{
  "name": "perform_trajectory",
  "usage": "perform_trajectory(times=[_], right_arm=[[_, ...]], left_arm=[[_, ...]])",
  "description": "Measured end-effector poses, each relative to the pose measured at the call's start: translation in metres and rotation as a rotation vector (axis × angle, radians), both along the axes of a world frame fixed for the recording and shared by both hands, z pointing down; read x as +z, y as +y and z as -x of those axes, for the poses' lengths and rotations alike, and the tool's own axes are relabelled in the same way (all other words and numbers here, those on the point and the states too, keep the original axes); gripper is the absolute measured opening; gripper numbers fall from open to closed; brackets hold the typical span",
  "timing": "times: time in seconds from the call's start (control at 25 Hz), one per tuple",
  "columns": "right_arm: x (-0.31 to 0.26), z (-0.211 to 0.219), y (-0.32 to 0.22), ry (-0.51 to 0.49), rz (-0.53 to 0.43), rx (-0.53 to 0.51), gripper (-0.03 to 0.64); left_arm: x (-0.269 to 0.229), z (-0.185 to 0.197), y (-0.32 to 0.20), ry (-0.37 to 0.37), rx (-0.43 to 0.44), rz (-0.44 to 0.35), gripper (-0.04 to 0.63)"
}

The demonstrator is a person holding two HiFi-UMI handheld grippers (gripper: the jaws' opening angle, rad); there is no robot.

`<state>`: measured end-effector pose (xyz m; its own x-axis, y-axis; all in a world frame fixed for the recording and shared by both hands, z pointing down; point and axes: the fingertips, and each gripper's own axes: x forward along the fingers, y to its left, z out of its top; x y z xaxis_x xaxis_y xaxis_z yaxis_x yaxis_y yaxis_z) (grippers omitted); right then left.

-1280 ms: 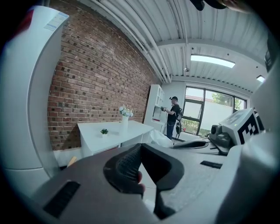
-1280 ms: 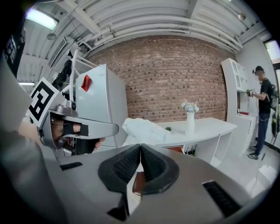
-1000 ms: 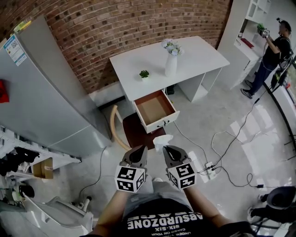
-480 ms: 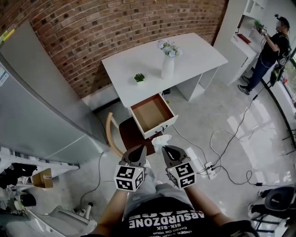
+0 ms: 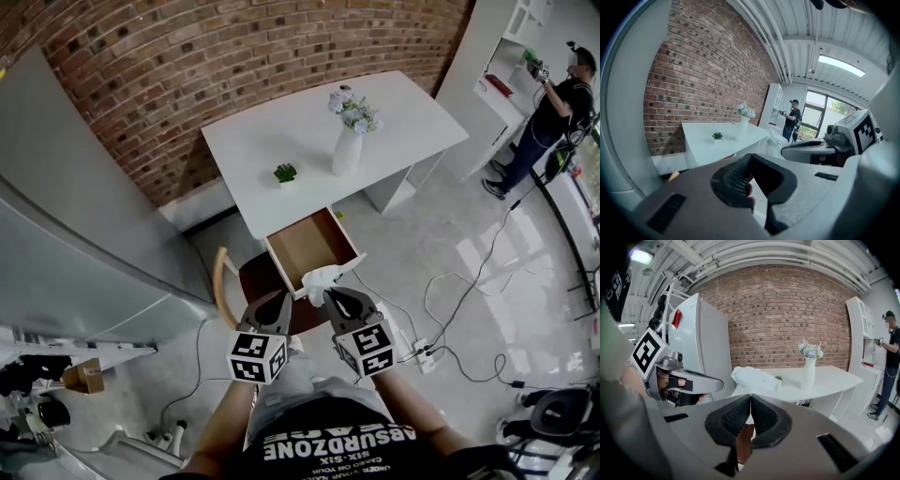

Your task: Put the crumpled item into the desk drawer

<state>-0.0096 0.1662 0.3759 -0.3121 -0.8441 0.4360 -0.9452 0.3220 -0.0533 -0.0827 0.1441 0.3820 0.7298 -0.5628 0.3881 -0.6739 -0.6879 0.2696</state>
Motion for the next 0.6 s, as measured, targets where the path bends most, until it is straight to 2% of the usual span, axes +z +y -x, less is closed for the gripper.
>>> perform_trajectory(times=[0.36, 0.6], right_arm=[[-0.011, 0.0, -0.054, 0.065, -0.038, -0.003, 0.0], [-0.013, 0.002, -0.075, 0.073, -0.059, 0.006, 0.0]], left_arm=[[0.007, 0.0, -0.045, 0.016, 0.001, 0.023, -0.003], [0.008, 0.001, -0.063, 0.024, 0.0, 0.015, -0.003]])
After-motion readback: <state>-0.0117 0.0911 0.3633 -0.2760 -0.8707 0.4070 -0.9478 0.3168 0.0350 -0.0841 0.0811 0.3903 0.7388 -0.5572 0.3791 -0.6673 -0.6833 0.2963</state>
